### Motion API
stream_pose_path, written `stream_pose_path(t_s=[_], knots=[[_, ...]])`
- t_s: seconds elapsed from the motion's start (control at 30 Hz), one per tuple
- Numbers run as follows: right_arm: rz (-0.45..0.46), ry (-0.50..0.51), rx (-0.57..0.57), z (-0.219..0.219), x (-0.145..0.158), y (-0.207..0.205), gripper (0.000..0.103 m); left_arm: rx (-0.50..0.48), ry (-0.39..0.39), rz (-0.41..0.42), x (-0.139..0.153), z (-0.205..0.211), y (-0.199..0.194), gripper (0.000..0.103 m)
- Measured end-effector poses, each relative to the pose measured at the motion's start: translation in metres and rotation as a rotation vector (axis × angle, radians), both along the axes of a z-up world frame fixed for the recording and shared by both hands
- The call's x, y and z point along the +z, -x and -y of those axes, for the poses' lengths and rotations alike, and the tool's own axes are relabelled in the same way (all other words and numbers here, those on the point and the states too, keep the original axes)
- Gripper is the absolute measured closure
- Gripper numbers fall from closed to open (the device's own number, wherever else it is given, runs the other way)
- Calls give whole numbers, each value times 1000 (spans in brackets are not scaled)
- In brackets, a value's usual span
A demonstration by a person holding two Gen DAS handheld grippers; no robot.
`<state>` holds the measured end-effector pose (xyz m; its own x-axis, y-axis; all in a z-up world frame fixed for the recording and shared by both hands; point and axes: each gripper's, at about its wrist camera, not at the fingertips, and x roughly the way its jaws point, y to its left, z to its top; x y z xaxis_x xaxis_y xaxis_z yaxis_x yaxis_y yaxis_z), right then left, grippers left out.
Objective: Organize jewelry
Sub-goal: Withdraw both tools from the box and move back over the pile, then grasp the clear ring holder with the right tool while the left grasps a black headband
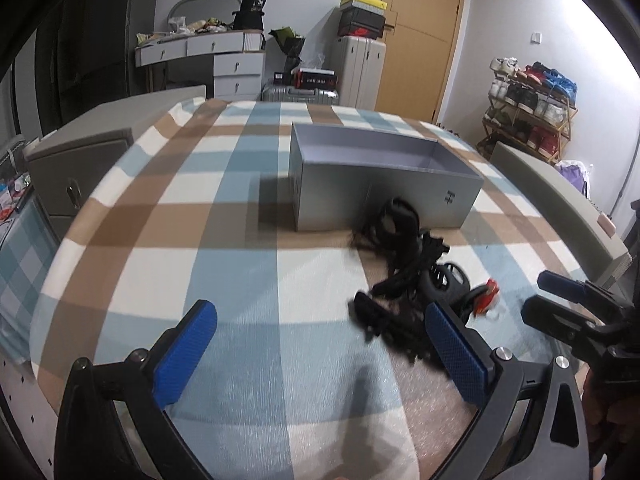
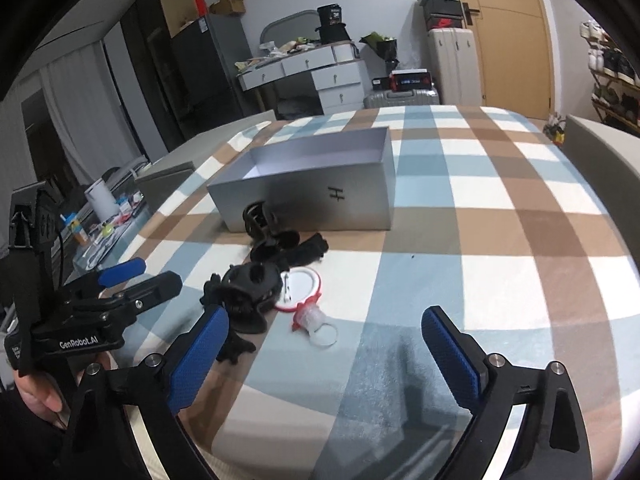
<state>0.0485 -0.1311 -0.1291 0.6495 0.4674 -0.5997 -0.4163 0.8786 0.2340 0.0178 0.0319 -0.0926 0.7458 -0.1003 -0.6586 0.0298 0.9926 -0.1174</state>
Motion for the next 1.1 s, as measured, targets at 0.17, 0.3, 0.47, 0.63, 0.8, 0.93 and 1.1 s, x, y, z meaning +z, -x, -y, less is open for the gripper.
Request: stream_pose_path(t_s=[0.17, 0.3, 0.47, 0.63, 0.8, 0.93, 1.1], knots=[[-12, 18, 13, -6, -7, -3, 16, -10, -8, -10, -3, 0, 3, 1], [-14, 13, 25, -8, -8, -6, 29, -13, -1, -19, -4, -1, 3, 1], [-30, 21, 37, -12, -12, -12, 52, -18, -8, -27, -4, -1, 3, 1], [-32, 23, 45, -15, -14, -12, 64, -16, -7, -38, -6, -2, 1, 1], [-33, 25, 45, -14, -15, -13, 75, -15, -9, -45, -5, -3, 0, 1], [-33, 35, 69, -17, -15, -12, 75, -20, -15, -41, -4, -3, 1, 1], [-20, 43, 68, -17, -13, -9, 76, -36, 2, -43, -3, -4, 3, 1]])
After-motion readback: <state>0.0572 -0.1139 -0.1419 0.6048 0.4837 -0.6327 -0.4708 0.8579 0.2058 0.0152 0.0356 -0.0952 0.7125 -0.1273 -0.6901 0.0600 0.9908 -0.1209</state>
